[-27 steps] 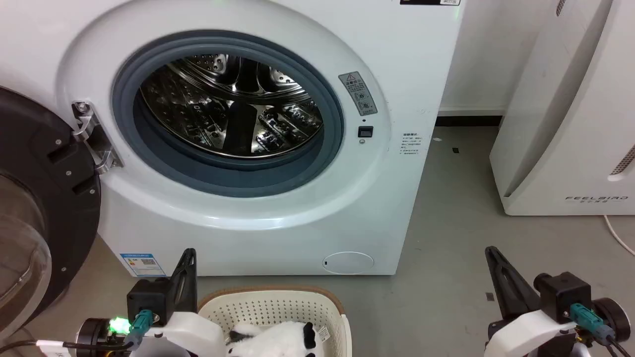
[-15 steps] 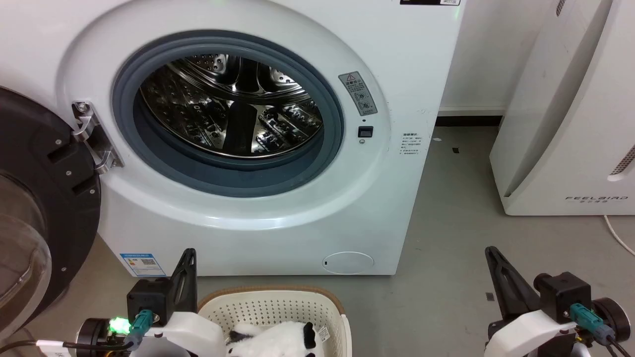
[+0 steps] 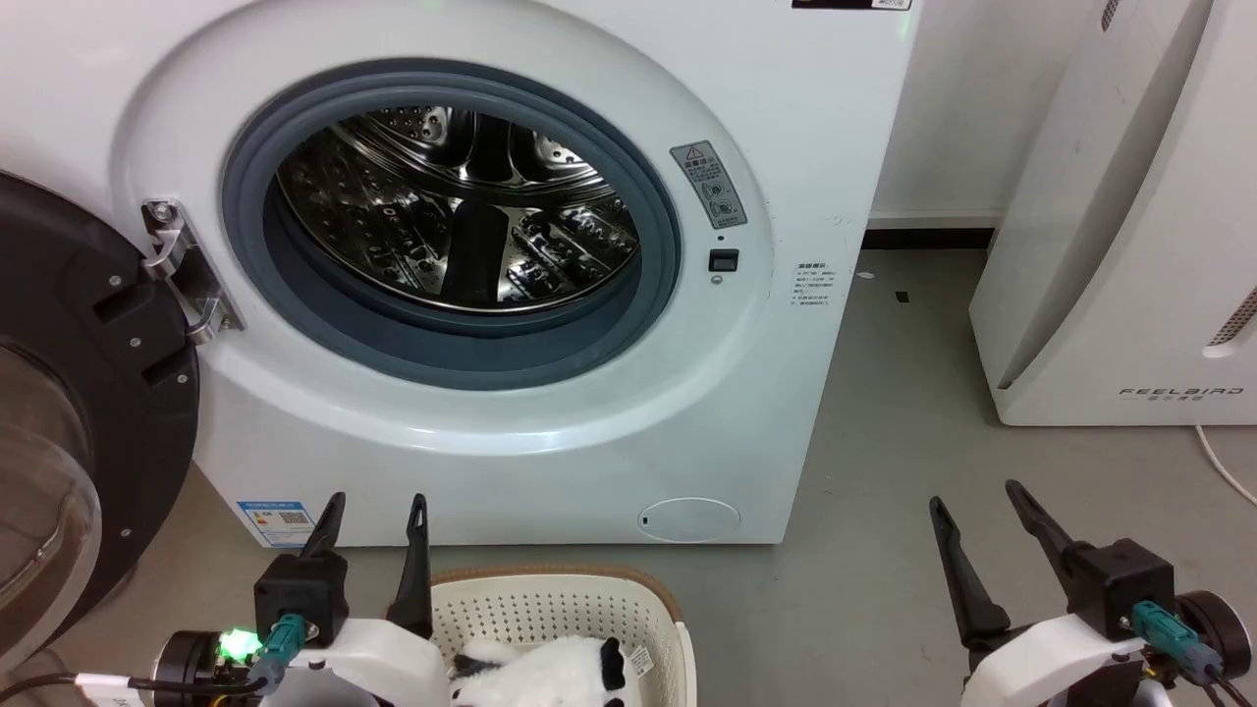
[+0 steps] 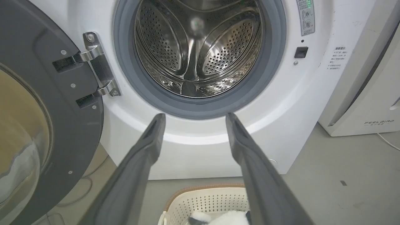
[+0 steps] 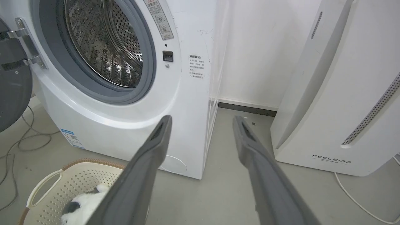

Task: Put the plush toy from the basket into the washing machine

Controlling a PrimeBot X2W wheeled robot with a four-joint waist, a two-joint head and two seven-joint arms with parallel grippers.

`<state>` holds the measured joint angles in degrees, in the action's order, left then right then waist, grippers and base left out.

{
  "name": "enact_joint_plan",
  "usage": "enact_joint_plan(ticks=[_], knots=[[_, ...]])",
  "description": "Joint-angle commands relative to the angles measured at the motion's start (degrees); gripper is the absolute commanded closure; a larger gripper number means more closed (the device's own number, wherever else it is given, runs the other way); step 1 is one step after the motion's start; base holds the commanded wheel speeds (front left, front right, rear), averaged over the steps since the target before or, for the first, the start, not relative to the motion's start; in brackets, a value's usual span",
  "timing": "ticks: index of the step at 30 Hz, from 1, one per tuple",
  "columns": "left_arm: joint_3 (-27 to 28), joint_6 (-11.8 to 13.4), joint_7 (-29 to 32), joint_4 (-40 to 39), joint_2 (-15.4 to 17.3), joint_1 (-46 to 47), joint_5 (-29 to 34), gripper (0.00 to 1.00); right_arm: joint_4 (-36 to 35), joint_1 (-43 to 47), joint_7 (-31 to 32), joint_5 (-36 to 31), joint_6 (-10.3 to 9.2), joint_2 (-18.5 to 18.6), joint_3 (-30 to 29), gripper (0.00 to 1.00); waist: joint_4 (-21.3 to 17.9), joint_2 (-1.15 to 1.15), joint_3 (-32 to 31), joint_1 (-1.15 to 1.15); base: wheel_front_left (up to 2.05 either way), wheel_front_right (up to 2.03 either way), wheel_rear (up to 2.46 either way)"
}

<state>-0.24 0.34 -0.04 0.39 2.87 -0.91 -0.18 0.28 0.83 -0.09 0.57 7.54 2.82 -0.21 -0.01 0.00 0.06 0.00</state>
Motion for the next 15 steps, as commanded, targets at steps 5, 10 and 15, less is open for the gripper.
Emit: enact_joint_plan(ticks=[5,10,15], knots=[[-0.5,0.5,-1.0,0.5,0.0,0.5,-0.6,0.0,-0.2,0.0,-0.9,1.0,0.0,0.0,-1.0,0.0,0.0,0.0,0.2,0.0,0.0,0.0,0.0],[-0.8,0.5,-1.6,1.4,0.0,1.3,-0.7,0.0,-0.3,-0.2,-1.5,1.7,-0.01,0.0,-1.6,0.0,-0.1,0.0,0.7,0.0,0.0,0.0,0.0],[-1.1,0.3,-2.2,3.0,0.1,2.5,-0.7,0.0,-0.3,-0.5,-2.1,2.3,-0.01,0.0,-2.2,0.0,-0.3,0.0,1.4,0.0,0.0,0.0,0.0]])
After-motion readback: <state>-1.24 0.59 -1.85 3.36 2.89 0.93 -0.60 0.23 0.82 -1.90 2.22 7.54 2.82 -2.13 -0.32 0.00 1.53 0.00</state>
